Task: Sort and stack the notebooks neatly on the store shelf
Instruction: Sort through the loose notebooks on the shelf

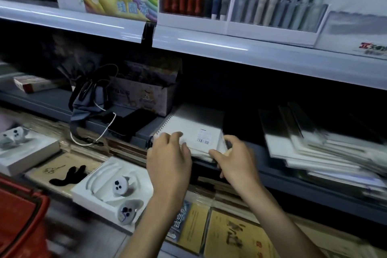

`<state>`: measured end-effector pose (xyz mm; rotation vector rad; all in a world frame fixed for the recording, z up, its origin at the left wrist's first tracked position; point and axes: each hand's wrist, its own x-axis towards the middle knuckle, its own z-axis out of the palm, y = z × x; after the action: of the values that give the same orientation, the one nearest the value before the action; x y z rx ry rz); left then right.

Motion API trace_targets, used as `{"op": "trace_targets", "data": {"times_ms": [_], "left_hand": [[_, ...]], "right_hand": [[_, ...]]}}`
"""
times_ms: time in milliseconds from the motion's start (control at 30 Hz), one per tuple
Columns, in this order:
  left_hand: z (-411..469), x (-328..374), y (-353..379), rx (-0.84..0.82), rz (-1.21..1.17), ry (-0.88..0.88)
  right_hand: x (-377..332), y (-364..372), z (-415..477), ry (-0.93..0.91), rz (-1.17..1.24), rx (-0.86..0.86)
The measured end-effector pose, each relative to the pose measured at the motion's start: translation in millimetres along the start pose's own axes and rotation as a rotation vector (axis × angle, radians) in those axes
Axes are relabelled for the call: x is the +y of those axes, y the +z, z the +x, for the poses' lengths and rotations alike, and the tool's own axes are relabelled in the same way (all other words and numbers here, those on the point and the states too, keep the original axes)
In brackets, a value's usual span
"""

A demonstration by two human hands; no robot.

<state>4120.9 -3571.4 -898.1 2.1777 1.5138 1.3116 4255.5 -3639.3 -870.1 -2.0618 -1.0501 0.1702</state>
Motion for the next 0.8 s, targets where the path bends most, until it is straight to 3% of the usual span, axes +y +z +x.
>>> {"op": "trace_targets", "data": {"times_ms": [167,367,467,633,800], "left_hand": [[-37,37,23,0.002,-0.099,0.306],[-67,99,42,-0.035,-0.239,0.597],[-82,128,51,-0.066,-0.296,0.668],[-104,177,60,-0.130,-0.351,0.824],[-118,228,68,-0.139,-0.304,1.004]], "right_hand": [[25,-52,-46,-0.083,-0.114,0.175],[89,-107,-88,-0.344,-0.327,0.578],[116,-134,-84,-0.325,-0.369,0.668],[142,-178,-83,-0.254,-0.227,0.845],[169,-210,-86,-0.099,-0.124,0.880]]}}
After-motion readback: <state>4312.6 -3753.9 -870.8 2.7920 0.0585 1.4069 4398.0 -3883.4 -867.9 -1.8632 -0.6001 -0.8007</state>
